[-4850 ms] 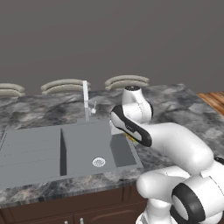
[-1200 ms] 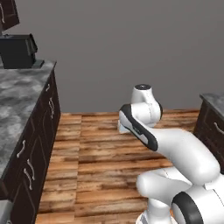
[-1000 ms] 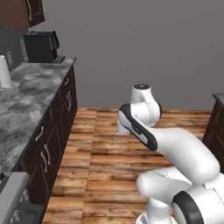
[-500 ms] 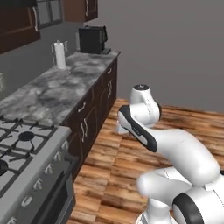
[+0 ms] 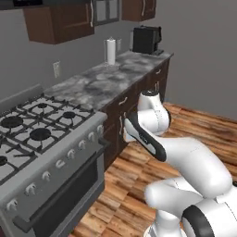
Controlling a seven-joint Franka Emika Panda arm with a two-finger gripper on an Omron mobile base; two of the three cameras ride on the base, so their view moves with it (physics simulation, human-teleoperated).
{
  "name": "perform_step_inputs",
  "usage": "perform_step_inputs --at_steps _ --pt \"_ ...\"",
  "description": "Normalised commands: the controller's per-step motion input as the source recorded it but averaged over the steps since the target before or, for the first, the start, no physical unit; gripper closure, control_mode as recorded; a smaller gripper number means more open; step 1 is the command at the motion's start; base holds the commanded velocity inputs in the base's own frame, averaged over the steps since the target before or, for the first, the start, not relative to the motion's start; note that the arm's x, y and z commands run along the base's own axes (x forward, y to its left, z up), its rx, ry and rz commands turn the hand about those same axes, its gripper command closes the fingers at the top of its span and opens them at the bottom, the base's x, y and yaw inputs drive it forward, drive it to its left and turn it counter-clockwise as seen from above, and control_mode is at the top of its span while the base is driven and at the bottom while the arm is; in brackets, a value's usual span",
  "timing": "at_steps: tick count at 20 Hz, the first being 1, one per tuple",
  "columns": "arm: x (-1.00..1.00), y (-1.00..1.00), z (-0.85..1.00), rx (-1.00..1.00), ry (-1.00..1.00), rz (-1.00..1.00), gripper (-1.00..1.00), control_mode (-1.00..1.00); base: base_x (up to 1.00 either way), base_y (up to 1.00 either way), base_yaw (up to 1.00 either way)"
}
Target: Turn on the sink faucet. Then move the corn from the counter to the sink. Turn off the sink. Move the vegetable from the sink to the pot next to the stove. Finally move the pot to the rear center burner.
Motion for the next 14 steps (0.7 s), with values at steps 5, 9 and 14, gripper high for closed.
perform_step_inputs --at_steps 5,9,14 --pt "0.0 0.0 0.0 0.0 0.0 0.0 1.0 1.0 -0.45 -0.07 0.49" --pt "0.0 0.0 0.0 0.0 0.0 0.0 1.0 1.0 -0.29 0.0 0.52" --pt "0.0 0.0 0.0 0.0 0.0 0.0 1.0 1.0 -0.13 0.06 0.5"
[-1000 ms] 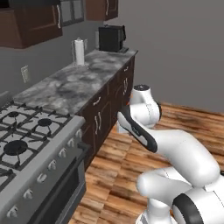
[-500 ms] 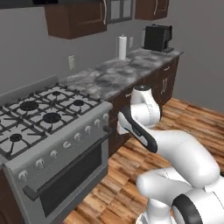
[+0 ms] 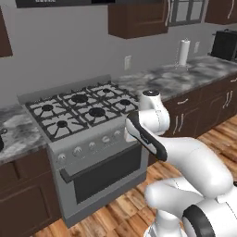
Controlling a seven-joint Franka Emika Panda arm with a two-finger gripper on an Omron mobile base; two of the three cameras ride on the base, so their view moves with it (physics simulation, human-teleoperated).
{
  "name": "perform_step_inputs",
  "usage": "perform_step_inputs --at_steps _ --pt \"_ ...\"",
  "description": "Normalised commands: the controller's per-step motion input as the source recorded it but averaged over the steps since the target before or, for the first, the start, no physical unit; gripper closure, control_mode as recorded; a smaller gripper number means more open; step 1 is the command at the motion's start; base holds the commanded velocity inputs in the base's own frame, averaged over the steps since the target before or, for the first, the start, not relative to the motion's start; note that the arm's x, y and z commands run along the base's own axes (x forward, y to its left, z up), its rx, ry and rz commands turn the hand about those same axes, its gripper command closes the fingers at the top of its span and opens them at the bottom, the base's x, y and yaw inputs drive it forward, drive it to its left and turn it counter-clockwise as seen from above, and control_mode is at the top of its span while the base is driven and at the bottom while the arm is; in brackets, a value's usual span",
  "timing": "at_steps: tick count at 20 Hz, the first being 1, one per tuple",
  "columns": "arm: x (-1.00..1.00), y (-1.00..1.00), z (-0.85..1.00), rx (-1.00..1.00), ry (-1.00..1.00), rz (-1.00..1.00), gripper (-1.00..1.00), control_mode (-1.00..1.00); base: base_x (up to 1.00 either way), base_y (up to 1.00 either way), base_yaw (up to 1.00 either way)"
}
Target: Turn on the sink faucet. Then move the corn from the counter to the sink. Turn off the sink. Move the vegetable from the sink to the pot next to the stove. Finally move the pot to the rear center burner.
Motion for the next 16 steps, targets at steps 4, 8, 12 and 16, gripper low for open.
perform_step_inputs --at_steps 4,8,12,16 --pt "0.0 0.0 0.0 0.0 0.0 0.0 1.0 1.0 -0.22 0.02 0.35" --pt "0.0 0.0 0.0 0.0 0.0 0.0 1.0 1.0 -0.01 0.26 0.27" --pt "0.0 0.0 0.0 0.0 0.0 0.0 1.0 1.0 0.11 0.32 0.26" --pt "0.0 0.0 0.0 0.0 0.0 0.0 1.0 1.0 0.26 0.31 0.27"
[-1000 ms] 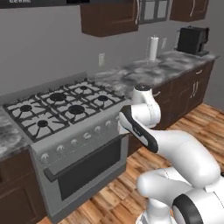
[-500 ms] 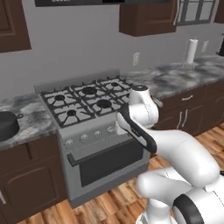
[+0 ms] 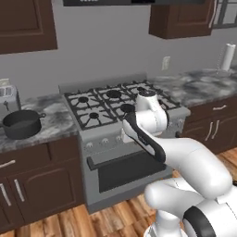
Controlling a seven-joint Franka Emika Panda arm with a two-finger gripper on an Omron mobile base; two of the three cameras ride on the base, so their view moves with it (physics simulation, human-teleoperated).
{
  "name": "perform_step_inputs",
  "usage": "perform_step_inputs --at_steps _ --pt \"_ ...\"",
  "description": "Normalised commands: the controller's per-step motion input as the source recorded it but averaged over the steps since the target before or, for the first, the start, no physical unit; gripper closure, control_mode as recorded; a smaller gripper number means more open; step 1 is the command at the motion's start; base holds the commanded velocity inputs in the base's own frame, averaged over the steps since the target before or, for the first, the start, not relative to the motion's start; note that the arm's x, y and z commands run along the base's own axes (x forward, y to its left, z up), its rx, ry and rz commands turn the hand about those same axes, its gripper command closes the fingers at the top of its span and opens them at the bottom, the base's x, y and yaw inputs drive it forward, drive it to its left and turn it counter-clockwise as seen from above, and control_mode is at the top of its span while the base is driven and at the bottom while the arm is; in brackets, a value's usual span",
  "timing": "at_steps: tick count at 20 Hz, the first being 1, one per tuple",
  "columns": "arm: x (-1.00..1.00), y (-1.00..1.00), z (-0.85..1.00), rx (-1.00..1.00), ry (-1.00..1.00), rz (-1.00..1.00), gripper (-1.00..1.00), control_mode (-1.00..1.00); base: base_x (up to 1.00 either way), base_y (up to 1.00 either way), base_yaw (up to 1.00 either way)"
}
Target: Turn on the sink faucet. Then move the corn from the counter to the sink. Turn off the sink. Move the vegetable from the sink to the pot next to the stove. Finally move the pot to the rear center burner.
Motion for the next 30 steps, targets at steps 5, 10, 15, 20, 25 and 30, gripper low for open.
perform_step_inputs --at_steps 5,10,15,20,25,30 --pt "0.0 0.0 0.0 0.0 0.0 0.0 1.0 1.0 0.5 0.15 0.26" --pt "0.0 0.0 0.0 0.0 0.0 0.0 1.0 1.0 0.63 0.1 0.18" --pt "0.0 0.0 0.0 0.0 0.0 0.0 1.0 1.0 0.54 0.17 0.17" --pt "0.0 0.0 0.0 0.0 0.0 0.0 1.0 1.0 0.59 0.19 0.16" --pt "0.0 0.0 0.0 0.0 0.0 0.0 1.0 1.0 0.62 0.21 0.13" --pt "0.0 0.0 0.0 0.0 0.0 0.0 1.0 1.0 0.59 0.1 0.13"
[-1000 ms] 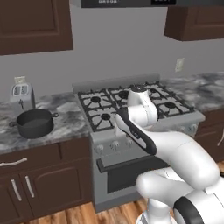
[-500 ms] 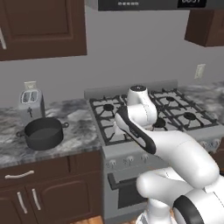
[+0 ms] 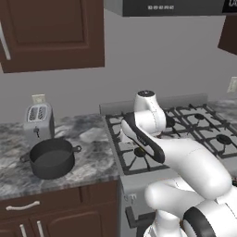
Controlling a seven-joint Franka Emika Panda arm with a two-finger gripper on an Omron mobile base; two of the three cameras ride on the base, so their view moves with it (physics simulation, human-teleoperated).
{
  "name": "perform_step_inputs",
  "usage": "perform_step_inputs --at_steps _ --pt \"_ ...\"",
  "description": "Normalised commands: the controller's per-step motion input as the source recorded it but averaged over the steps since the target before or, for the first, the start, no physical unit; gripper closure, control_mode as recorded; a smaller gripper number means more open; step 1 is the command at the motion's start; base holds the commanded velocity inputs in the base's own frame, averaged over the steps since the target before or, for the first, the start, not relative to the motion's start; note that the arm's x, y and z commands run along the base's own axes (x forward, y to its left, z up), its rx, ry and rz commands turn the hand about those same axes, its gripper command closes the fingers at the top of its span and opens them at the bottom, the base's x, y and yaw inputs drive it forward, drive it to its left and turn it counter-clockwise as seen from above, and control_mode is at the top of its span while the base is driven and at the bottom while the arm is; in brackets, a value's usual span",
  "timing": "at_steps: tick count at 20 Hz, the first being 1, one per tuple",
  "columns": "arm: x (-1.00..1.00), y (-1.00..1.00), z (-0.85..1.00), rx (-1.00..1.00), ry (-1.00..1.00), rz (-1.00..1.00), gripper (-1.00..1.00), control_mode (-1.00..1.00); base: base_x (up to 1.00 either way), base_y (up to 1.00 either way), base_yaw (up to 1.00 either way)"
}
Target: Turn on the sink faucet. Then move the corn from the counter to the sink. Turn off the sink. Move the vegetable from the sink to the pot next to the stove. Finally move the pot to the rear center burner.
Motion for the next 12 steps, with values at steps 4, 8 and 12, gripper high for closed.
perform_step_inputs --at_steps 4,8,12 --pt "0.0 0.0 0.0 0.0 0.0 0.0 1.0 1.0 0.63 0.0 0.06" --pt "0.0 0.0 0.0 0.0 0.0 0.0 1.0 1.0 0.43 0.01 0.02" --pt "0.0 0.0 0.0 0.0 0.0 0.0 1.0 1.0 0.26 0.0 0.03"
